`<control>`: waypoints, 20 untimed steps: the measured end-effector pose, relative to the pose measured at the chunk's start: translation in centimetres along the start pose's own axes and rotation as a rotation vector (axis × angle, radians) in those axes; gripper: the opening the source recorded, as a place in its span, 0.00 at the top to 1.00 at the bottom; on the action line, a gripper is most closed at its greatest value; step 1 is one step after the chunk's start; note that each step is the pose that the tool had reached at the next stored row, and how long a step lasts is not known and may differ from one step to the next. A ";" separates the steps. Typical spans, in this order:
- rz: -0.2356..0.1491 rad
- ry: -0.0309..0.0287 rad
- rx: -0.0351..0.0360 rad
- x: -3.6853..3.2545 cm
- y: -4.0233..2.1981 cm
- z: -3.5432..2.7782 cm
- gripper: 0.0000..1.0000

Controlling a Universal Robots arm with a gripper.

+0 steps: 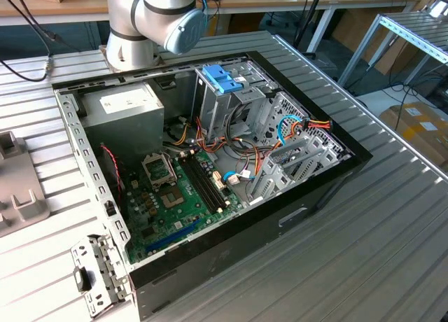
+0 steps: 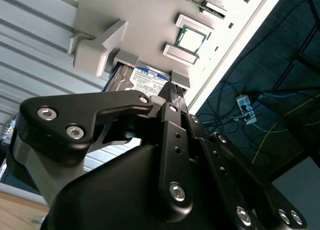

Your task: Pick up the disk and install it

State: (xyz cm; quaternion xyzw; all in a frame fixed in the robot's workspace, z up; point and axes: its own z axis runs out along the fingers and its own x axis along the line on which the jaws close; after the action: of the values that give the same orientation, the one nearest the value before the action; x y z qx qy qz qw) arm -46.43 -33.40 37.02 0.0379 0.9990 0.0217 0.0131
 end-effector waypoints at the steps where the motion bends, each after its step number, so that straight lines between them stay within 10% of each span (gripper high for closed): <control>1: 0.000 0.0000 0.0000 0.00 0.00 0.00 0.89; 20: -0.052 0.0023 -0.0012 0.00 0.00 0.00 0.89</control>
State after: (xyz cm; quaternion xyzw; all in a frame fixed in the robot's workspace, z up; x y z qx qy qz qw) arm -46.44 -33.40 37.02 0.0119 0.9996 0.0220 0.0125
